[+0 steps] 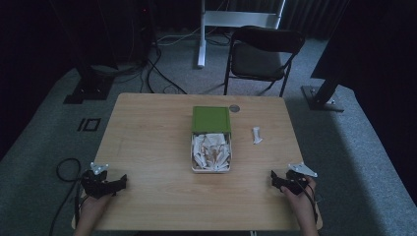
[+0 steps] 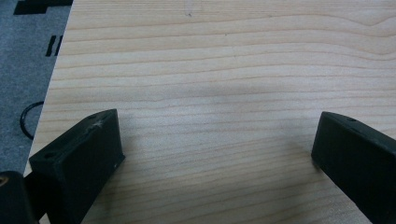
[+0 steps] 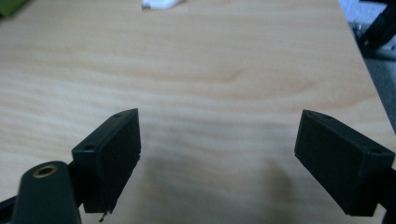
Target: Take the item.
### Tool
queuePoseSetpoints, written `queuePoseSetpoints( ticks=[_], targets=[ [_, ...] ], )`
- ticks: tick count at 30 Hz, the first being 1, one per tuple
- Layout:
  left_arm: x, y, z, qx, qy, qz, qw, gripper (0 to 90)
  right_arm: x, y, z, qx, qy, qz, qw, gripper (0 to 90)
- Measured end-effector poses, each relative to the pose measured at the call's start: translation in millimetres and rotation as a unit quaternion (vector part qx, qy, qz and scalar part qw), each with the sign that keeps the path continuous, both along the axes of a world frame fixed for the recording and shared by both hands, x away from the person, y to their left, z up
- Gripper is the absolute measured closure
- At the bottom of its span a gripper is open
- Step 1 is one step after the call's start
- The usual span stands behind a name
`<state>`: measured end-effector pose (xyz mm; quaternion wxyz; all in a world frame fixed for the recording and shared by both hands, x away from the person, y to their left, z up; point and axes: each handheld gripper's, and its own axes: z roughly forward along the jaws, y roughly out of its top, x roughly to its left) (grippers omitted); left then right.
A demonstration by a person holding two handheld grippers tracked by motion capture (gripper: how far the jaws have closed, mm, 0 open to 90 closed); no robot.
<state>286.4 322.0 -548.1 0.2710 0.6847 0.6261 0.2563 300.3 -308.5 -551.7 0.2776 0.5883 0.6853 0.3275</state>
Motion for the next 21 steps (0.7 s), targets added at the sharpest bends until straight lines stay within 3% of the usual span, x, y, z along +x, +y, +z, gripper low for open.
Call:
queuePoseSetpoints(
  ticks=[4, 5, 7, 11, 14, 21],
  targets=[
    [0.0, 0.0, 0.0, 0.0, 0.0, 0.0, 1.0, 2.7, -1.3, 0.5, -1.1, -0.01, 0.014, -0.007, 0.9998, 14.5],
    [0.0, 0.0, 0.0, 0.0, 0.0, 0.0, 1.0, 2.7, -0.9, 0.7, -1.9, -0.013, 0.027, -0.008, 0.9995, 14.1],
    [0.0, 0.0, 0.0, 0.0, 0.0, 0.0, 1.0, 2.7, -0.7, -0.1, -2.3, 0.001, 0.035, -0.019, 0.9992, 12.9],
    [0.0, 0.0, 0.0, 0.0, 0.0, 0.0, 1.0, 2.6, -0.8, 0.2, -2.4, 0.003, 0.036, -0.031, 0.9988, 12.7],
    [0.0, 0.0, 0.0, 0.0, 0.0, 0.0, 1.0, 2.6, 0.0, 3.8, -2.4, 0.005, 0.037, -0.075, 0.9965, 12.5],
    [0.0, 0.0, 0.0, 0.0, 0.0, 0.0, 1.0, 2.7, 1.1, 5.1, -2.4, 0.005, 0.037, -0.081, 0.996, 12.4]
  ],
)
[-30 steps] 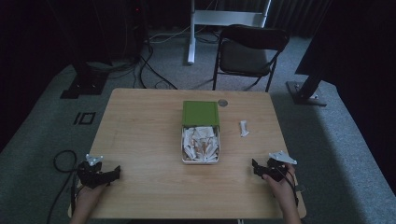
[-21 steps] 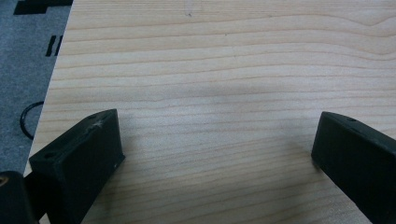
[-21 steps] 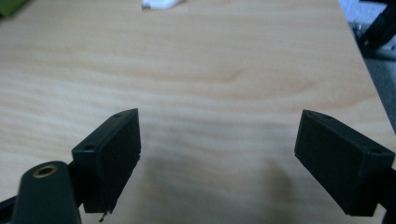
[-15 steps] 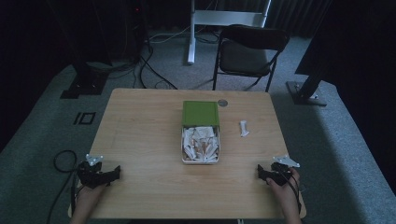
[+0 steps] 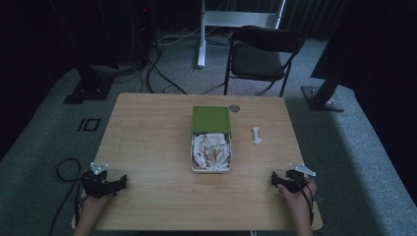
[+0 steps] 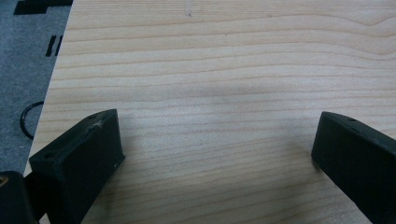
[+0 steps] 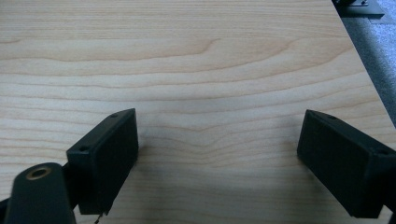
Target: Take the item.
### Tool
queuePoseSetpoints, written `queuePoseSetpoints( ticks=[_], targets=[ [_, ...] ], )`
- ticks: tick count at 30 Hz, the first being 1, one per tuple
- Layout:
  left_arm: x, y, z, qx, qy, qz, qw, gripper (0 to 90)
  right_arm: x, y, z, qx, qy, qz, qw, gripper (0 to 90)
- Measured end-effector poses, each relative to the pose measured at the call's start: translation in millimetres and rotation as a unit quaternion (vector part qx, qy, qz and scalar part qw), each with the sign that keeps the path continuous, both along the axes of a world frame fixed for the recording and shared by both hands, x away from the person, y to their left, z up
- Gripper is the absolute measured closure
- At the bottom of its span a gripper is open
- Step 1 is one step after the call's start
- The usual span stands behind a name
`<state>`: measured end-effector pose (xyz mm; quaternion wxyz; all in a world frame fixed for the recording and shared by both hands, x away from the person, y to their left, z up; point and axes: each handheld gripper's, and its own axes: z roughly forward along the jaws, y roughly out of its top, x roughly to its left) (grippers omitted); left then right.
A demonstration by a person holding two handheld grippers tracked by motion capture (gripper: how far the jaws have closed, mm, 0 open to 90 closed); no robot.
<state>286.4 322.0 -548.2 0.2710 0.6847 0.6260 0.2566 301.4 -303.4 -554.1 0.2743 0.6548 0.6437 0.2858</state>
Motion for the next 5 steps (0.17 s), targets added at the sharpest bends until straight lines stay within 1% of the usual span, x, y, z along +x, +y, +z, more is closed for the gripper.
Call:
queuePoseSetpoints(
  ticks=[5],
  targets=[
    [0.0, 0.0, -0.1, 0.0, 0.0, 0.0, 1.0, 2.7, 0.0, 0.0, 0.0, 0.0, 0.0, 0.0, 1.0, 12.4]
  ],
)
